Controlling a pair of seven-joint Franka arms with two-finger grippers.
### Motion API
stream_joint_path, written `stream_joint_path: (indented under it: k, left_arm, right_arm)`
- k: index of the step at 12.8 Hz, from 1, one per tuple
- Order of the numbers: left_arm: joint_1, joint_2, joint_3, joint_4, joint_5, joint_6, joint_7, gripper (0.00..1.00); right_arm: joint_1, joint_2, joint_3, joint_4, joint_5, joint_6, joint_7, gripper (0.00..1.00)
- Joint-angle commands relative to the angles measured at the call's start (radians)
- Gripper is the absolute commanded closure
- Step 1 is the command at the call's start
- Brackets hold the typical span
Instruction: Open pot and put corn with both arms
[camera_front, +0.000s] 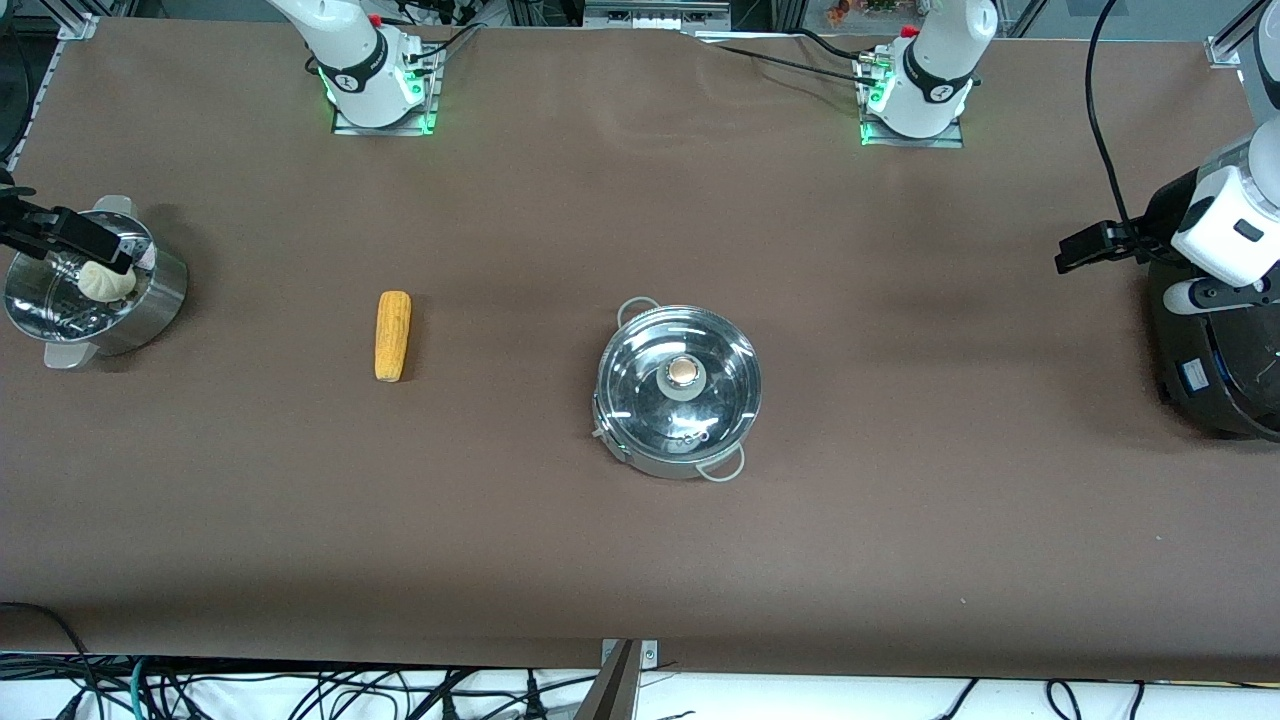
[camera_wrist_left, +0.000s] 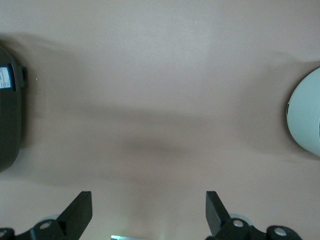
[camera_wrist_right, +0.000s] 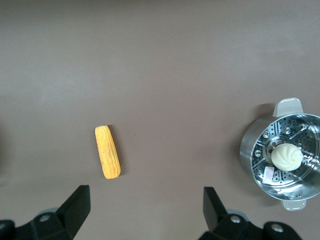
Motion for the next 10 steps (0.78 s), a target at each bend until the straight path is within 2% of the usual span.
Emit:
stream_joint_path:
  k: [1, 10]
  left_arm:
    - [-0.010, -0.020, -0.003, -0.004, 0.022, 0.014, -0.001, 0.00]
    - [-0.010, -0.013, -0.016, 0.039, 0.015, 0.011, 0.003, 0.00]
  right_arm:
    - [-0.009, -0.027, 0.015, -0.026, 0.003, 0.015, 0.011, 0.00]
    - [-0.011, -0.027, 0.036, -0.021, -0.003, 0.009, -0.013, 0.00]
